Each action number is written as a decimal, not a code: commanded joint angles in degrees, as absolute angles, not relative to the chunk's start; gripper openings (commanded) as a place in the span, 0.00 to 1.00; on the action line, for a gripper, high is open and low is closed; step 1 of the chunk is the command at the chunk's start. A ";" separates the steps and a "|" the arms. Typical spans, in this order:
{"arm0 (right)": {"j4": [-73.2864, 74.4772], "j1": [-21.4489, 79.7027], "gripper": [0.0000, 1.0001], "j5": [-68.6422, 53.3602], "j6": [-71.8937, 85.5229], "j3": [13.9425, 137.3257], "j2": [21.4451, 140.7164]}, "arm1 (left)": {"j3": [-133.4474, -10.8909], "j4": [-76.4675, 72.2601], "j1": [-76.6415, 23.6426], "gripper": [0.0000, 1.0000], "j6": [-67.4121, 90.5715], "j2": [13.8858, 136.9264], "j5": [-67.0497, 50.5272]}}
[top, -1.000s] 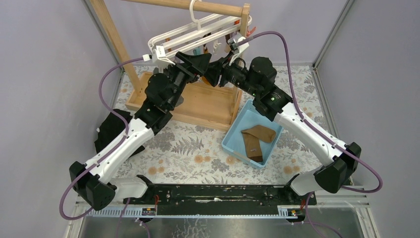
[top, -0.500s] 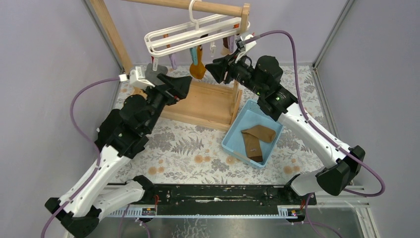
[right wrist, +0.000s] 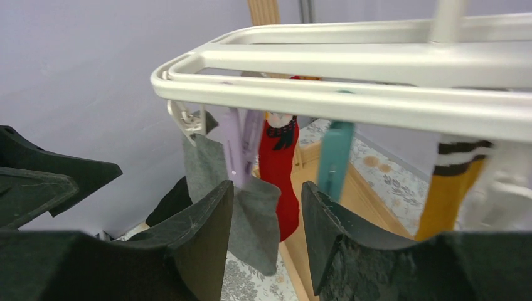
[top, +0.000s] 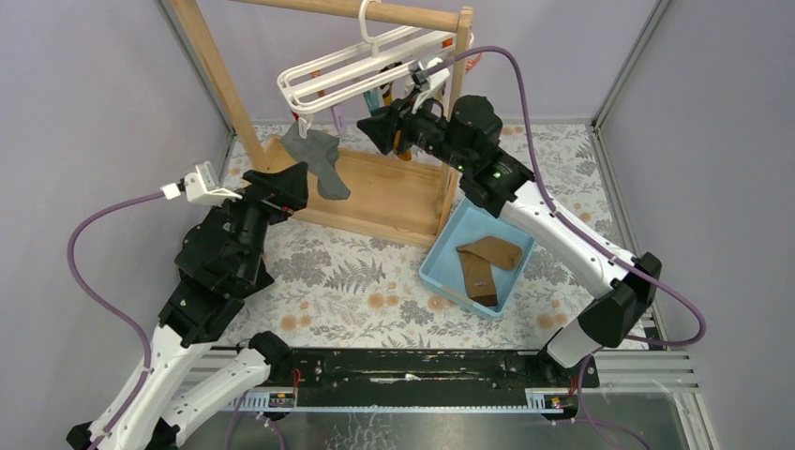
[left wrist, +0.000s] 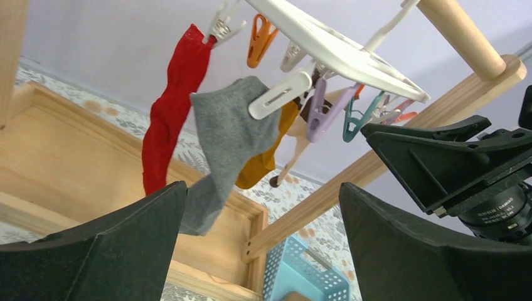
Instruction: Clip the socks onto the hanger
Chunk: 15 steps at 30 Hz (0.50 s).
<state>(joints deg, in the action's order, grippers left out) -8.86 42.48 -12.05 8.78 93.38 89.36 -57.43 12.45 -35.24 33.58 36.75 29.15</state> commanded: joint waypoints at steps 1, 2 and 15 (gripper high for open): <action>-10.03 45.68 0.51 -10.31 7.21 99.17 91.35 | -57.30 13.78 -35.38 0.99 29.82 35.36 34.04; -9.78 46.19 0.51 -10.21 7.02 99.84 92.07 | -57.18 13.94 -35.41 0.99 29.64 35.05 34.28; -9.31 48.77 0.53 -7.77 6.52 105.97 99.72 | -56.99 14.39 -35.42 0.99 29.44 32.43 34.18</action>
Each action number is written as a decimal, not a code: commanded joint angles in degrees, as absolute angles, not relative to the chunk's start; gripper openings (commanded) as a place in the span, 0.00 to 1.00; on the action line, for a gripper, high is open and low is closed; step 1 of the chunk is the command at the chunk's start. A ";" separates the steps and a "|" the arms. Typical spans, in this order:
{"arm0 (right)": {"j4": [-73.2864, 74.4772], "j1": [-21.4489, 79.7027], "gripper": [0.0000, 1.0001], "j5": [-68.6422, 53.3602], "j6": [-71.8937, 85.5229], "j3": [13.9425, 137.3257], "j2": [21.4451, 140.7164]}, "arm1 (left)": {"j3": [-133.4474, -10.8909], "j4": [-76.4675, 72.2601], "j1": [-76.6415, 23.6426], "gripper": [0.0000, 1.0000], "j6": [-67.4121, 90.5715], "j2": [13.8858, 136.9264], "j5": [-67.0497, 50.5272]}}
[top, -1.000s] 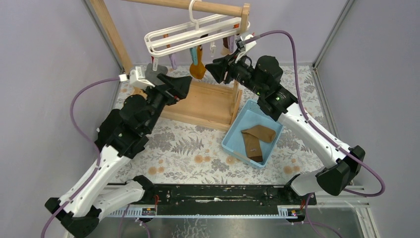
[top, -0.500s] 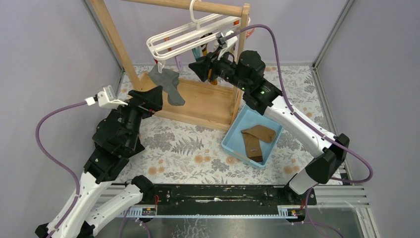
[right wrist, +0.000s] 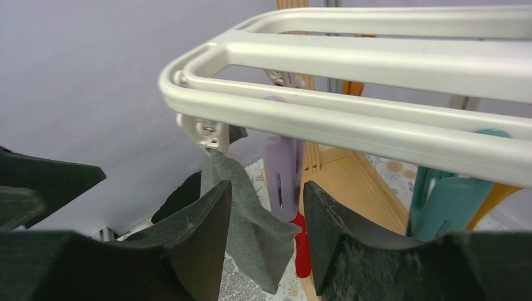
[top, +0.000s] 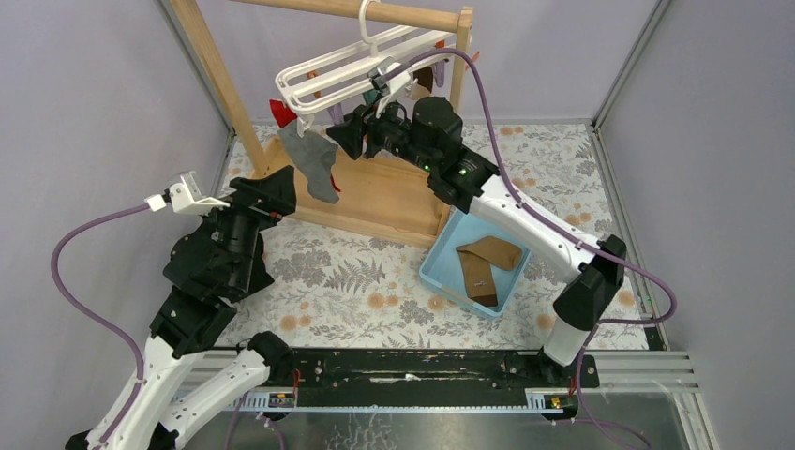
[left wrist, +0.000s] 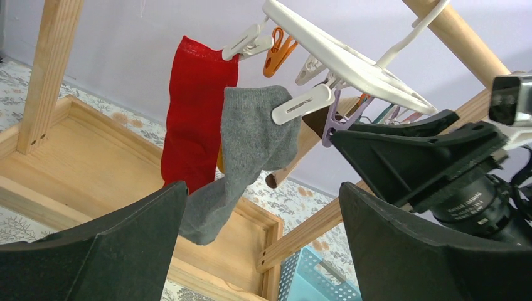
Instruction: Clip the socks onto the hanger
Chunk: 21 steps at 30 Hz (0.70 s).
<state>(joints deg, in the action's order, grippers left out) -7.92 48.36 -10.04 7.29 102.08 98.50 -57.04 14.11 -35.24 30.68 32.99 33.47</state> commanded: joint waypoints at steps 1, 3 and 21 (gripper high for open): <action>-9.32 48.76 0.53 -7.70 6.75 106.49 100.37 | -56.98 14.50 -35.40 0.99 29.44 32.41 34.03; -9.67 48.71 0.52 -7.45 6.93 107.12 101.20 | -57.33 14.78 -35.43 0.99 29.32 32.40 34.02; -10.14 48.76 0.00 -8.81 6.90 103.23 96.06 | -59.18 9.18 -35.42 0.99 33.61 36.77 25.42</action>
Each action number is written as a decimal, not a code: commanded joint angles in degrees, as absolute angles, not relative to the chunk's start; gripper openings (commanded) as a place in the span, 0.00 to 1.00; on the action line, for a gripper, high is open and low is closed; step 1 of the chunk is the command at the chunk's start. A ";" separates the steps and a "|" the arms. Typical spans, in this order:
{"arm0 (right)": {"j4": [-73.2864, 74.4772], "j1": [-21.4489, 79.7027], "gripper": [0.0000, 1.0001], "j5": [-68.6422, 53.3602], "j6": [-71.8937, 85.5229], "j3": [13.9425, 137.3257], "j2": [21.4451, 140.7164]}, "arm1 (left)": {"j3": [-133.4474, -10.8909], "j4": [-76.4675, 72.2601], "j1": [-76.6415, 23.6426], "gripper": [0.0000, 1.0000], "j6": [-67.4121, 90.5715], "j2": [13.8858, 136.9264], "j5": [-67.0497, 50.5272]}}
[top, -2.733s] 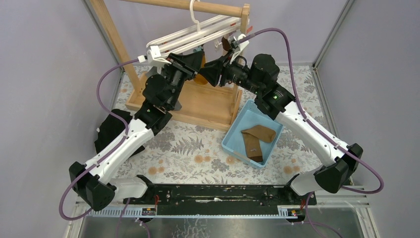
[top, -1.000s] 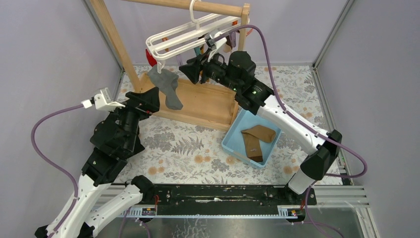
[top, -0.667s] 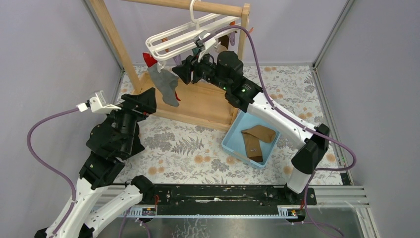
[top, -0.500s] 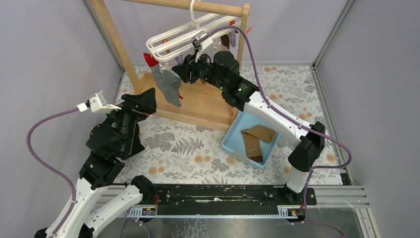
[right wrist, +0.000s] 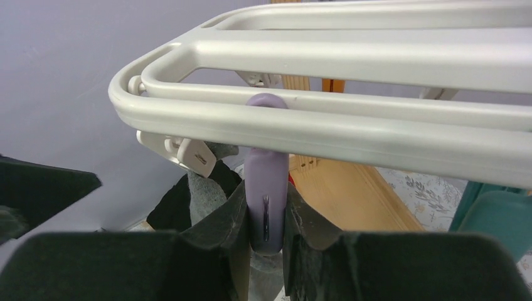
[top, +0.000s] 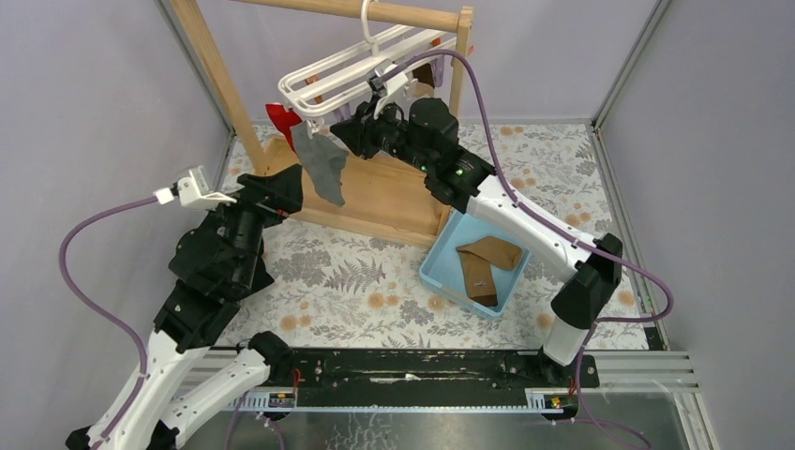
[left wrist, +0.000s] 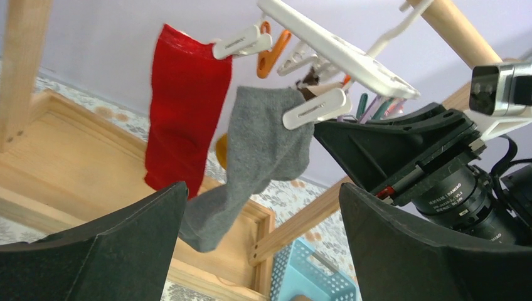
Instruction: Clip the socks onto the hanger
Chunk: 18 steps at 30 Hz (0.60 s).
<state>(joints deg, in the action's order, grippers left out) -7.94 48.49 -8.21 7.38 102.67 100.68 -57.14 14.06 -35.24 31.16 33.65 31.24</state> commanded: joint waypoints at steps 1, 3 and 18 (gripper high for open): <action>-9.76 48.76 0.00 -9.17 6.80 103.31 95.87 | -60.00 8.18 -35.42 0.99 34.42 38.02 23.11; -8.88 48.78 0.00 -9.88 6.52 103.40 95.54 | -61.72 5.61 -35.42 0.98 35.98 41.35 17.66; -5.75 48.73 0.00 -11.44 5.01 103.51 94.10 | -75.21 -0.23 -35.49 0.94 36.65 52.92 17.62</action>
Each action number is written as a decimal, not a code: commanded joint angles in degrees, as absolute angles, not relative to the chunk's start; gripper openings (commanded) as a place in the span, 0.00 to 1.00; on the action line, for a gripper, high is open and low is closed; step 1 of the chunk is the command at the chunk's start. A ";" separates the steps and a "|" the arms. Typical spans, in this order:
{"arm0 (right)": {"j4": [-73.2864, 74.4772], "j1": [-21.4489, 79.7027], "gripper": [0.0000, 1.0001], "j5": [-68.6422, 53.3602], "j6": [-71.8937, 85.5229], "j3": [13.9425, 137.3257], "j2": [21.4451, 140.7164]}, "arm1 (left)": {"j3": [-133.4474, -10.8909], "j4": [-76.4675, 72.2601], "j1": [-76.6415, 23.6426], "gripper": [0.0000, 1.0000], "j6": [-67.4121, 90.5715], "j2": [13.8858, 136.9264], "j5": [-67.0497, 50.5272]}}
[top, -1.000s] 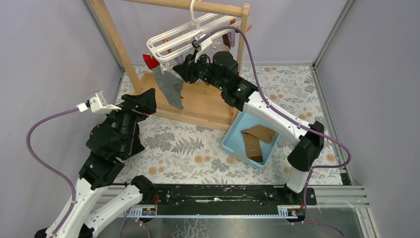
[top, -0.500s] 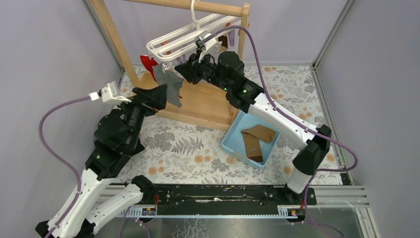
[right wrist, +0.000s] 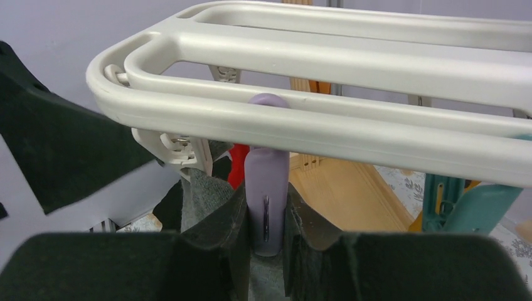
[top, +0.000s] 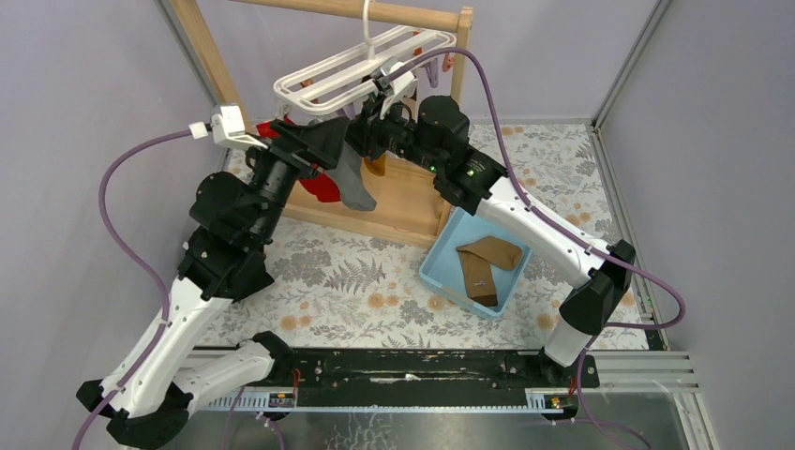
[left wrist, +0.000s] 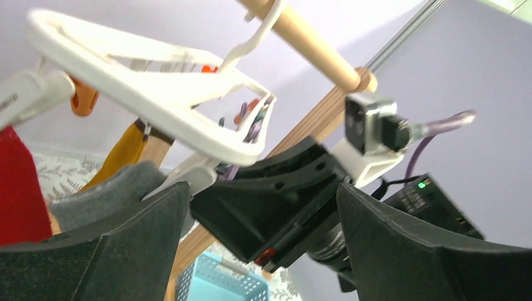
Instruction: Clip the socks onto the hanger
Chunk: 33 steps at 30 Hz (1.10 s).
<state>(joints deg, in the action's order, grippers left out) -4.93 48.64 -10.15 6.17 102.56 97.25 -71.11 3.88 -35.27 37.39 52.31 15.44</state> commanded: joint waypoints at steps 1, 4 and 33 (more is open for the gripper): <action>-5.72 48.76 0.00 -11.24 4.94 103.37 94.05 | -75.80 0.68 -35.51 0.93 36.76 52.92 17.98; -5.46 48.73 0.00 -10.82 4.60 103.21 93.85 | -77.59 4.80 -35.51 0.91 37.48 51.71 19.24; -6.21 48.77 0.00 -11.27 6.42 100.12 90.29 | -88.25 19.79 -35.51 0.91 40.26 61.91 7.17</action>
